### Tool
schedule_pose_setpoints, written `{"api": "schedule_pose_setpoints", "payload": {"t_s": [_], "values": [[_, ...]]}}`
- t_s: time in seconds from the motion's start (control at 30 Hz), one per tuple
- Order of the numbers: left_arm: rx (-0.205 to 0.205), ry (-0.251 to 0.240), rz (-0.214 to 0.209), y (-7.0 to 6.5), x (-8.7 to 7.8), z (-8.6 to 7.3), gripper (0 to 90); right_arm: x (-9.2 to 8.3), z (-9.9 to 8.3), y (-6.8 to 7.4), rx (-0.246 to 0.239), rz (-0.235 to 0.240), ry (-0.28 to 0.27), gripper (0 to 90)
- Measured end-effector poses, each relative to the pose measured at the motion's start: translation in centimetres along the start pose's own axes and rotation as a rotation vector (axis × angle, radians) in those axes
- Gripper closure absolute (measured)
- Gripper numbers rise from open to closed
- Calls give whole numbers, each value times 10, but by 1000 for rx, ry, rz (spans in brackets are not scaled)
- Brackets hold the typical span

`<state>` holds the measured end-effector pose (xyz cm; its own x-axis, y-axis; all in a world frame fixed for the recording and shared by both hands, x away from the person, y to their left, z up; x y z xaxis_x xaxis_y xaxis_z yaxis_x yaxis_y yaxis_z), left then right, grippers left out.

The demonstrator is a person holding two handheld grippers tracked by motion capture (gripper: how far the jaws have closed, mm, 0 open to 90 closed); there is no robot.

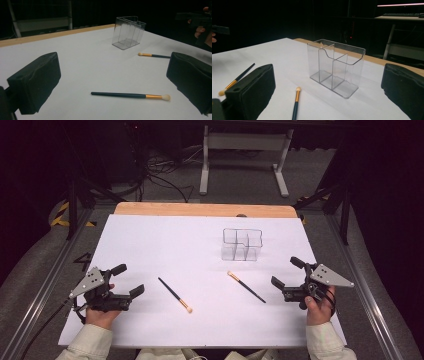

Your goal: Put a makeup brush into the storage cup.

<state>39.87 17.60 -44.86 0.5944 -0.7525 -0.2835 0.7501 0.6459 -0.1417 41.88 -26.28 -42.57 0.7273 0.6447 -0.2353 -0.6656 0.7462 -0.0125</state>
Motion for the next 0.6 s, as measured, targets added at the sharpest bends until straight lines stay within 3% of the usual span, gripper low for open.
{"api": "schedule_pose_setpoints", "payload": {"t_s": [0.17, 0.27, 0.6], "values": [[12, 15, -18, -5, 2, 6, 1, 1, -2, -3, 14, -6, 7, 1], [53, 27, -26, -11, 3, 12, 1, -1, -2, -3, 15, -7, 5, 1], [133, 74, -69, -24, 10, 28, 1, -6, -5, -5, 27, -16, 8, 1]]}}
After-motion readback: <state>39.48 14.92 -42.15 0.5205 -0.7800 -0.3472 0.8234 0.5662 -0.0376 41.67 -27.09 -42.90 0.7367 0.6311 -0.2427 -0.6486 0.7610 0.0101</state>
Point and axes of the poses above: each handheld gripper's, and its own axes: x roughly forward along the jaws, z roughly out of its top, y roughly to its left, the point moved 10 cm from there along x, roughly forward along the jaws, and after that the axes turned 5 degrees about y, right-handed, at the moved point
